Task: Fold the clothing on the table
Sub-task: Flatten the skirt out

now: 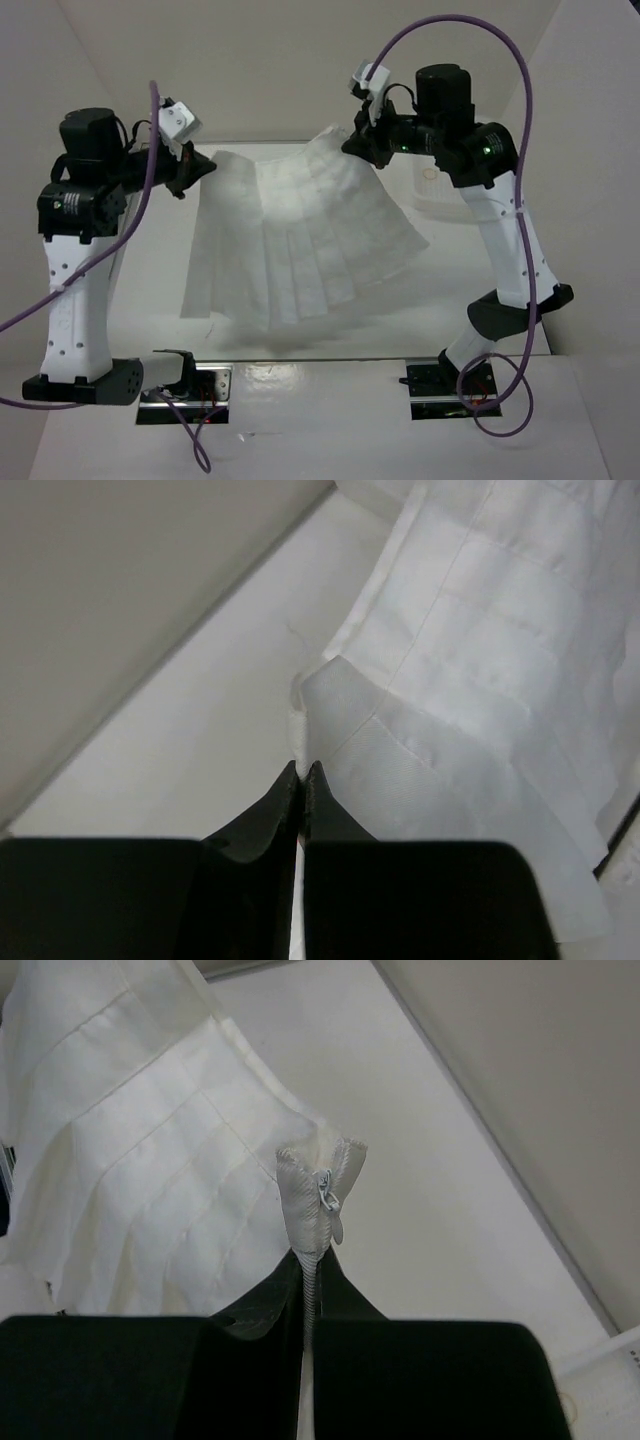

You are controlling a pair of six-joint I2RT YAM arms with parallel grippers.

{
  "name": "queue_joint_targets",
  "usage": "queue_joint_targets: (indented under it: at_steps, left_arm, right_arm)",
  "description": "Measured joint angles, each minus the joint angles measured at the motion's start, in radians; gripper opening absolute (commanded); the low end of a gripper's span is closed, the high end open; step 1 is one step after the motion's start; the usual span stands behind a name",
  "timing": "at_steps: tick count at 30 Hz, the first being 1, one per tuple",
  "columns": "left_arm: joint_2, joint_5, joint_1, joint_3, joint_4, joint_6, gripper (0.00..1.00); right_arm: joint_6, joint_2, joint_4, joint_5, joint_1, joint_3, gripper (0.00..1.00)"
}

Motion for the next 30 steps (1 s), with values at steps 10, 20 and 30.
queue_joint_targets:
  at_steps: [10,20,30]
  left_arm:
    - [0.312,-0.069,0.004,-0.391,0.181,-0.039,0.03]
    - [0.576,-0.188,0.001,-0.349,0.414,-0.133,0.77]
    - [0.664,-0.429,0.021,-0.270,0.527,-0.272,1.00]
  right_arm:
    - [0.011,0.311,0.115,0.020,-0.035,-0.251,0.00]
    - [0.105,0.714,0.163,0.086,-0.177,-0.024,0.65]
    - [0.226,0.793,0.243,0.454,-0.182,0.285,0.92]
